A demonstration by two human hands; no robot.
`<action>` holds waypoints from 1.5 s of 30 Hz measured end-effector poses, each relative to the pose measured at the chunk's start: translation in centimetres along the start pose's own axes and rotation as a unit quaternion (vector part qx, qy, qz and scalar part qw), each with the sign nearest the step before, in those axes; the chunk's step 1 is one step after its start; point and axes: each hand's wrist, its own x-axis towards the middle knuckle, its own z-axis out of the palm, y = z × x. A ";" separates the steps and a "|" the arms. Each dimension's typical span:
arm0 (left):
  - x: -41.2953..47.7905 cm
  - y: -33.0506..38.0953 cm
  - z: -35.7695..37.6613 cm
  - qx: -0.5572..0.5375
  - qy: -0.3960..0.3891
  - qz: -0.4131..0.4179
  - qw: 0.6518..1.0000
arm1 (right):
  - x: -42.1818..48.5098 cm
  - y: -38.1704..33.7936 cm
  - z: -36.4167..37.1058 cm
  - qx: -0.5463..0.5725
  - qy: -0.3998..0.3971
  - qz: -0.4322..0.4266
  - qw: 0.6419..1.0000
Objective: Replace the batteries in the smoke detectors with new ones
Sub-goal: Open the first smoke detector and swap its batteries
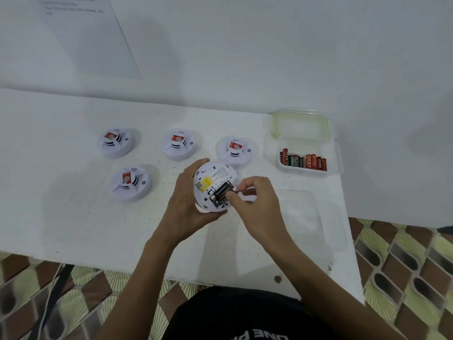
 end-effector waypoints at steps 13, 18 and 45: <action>-1.0 0.9 1.3 -0.044 0.018 -0.040 0.998 | -0.9 0.8 -8.4 0.028 -0.008 0.012 1.000; -1.1 1.5 1.6 -0.058 0.020 -0.042 0.997 | -0.4 3.5 -10.6 -0.154 -0.072 0.070 0.983; 0.3 5.1 2.5 -0.039 -0.119 0.037 0.991 | 2.9 -1.6 -8.1 -0.374 -0.270 -0.446 0.767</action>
